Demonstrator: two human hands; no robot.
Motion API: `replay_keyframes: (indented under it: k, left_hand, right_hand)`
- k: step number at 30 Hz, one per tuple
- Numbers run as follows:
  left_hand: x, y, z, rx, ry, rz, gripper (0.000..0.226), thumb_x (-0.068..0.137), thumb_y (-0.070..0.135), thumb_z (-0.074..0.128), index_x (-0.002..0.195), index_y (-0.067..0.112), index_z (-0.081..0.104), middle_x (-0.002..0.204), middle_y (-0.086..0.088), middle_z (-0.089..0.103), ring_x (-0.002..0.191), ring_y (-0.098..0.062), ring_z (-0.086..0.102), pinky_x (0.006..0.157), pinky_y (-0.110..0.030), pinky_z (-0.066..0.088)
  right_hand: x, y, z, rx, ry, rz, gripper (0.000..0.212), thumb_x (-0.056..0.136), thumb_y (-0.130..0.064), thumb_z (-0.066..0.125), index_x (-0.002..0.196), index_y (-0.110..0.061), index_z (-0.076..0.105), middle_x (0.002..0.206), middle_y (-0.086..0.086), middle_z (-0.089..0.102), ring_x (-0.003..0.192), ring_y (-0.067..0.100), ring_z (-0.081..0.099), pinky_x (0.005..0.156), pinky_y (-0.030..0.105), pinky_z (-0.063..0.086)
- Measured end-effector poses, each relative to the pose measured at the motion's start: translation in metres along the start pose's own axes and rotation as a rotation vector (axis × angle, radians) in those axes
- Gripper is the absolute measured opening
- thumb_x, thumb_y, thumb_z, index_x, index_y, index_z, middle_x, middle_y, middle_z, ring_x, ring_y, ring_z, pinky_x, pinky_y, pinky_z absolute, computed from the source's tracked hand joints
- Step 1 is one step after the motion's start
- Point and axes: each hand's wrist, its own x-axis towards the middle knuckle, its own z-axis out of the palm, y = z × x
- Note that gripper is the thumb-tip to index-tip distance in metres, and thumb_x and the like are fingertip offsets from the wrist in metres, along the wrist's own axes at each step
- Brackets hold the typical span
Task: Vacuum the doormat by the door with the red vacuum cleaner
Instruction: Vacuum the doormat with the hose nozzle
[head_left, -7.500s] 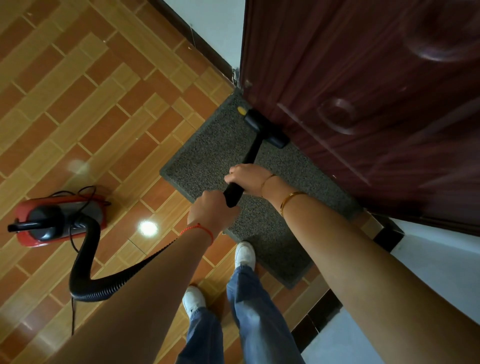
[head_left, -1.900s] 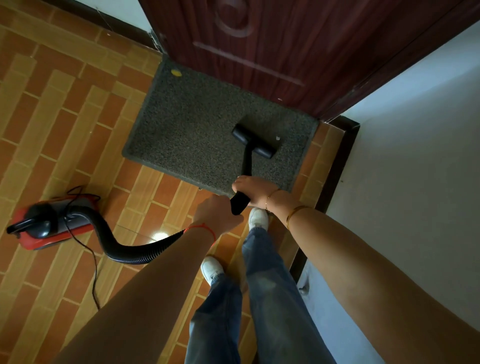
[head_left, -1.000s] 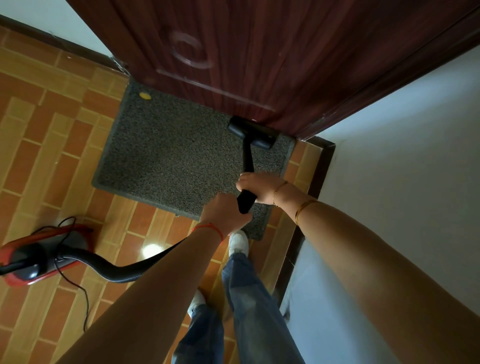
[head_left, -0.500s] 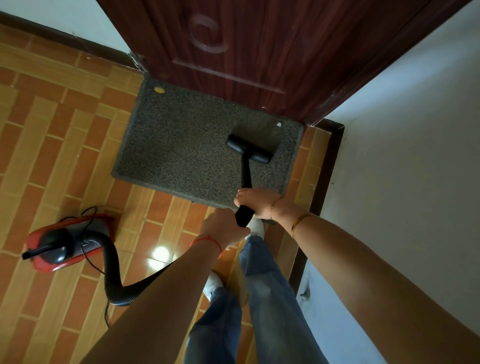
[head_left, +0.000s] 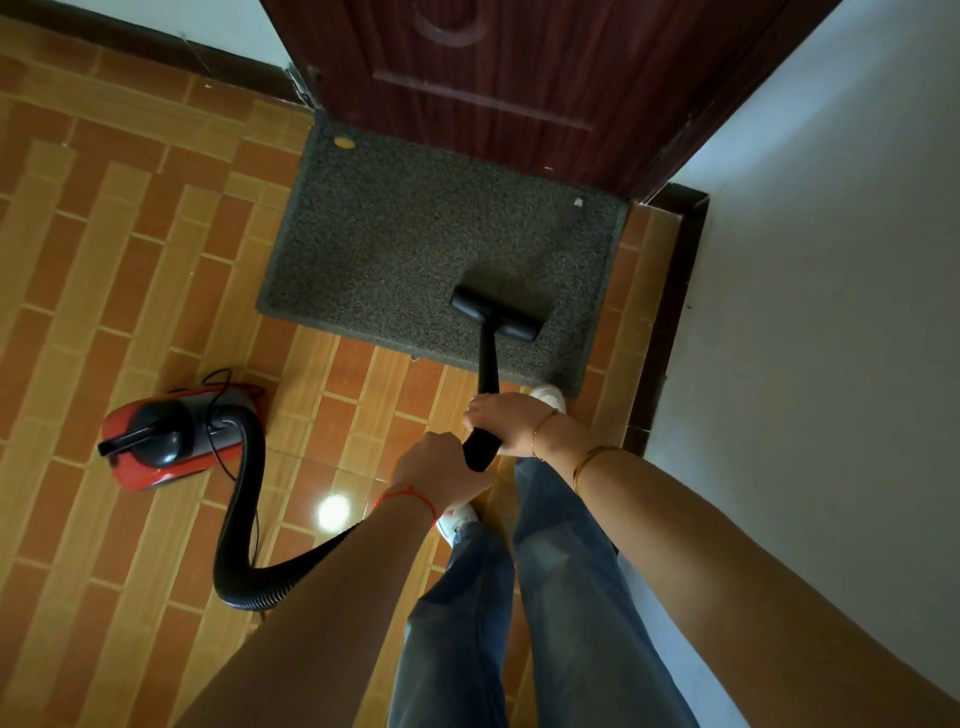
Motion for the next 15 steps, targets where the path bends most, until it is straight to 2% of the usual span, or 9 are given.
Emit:
replay_keyframes:
  k: [5, 8, 15]
  left_hand:
    - [-0.014, -0.017, 0.015, -0.014, -0.028, -0.026, 0.023, 0.081, 0.032, 0.058, 0.07, 0.012, 0.054, 0.057, 0.0, 0.055, 0.05, -0.016, 0.055, 0.048, -0.023, 0.044]
    - [-0.017, -0.019, 0.02, -0.022, -0.019, -0.045, 0.02, 0.08, 0.032, 0.059, 0.072, 0.013, 0.054, 0.059, 0.001, 0.056, 0.05, -0.014, 0.055, 0.046, -0.022, 0.044]
    - [-0.003, 0.009, 0.015, 0.051, 0.045, -0.023, 0.018, 0.081, 0.029, 0.058, 0.072, 0.015, 0.052, 0.061, 0.003, 0.053, 0.048, -0.009, 0.05, 0.042, -0.019, 0.037]
  right_hand:
    - [-0.007, -0.02, 0.014, -0.007, -0.005, -0.032, 0.021, 0.088, -0.012, 0.059, 0.108, -0.011, 0.055, 0.114, 0.005, 0.057, 0.11, 0.021, 0.055, 0.093, 0.038, 0.048]
    - [-0.01, -0.024, 0.017, -0.005, 0.001, -0.05, 0.02, 0.089, -0.012, 0.058, 0.108, -0.011, 0.054, 0.114, 0.005, 0.057, 0.111, 0.02, 0.054, 0.093, 0.036, 0.047]
    - [-0.015, 0.005, 0.0, -0.036, -0.002, -0.016, 0.026, 0.088, -0.006, 0.058, 0.114, -0.011, 0.052, 0.121, 0.005, 0.053, 0.115, 0.02, 0.053, 0.091, 0.035, 0.05]
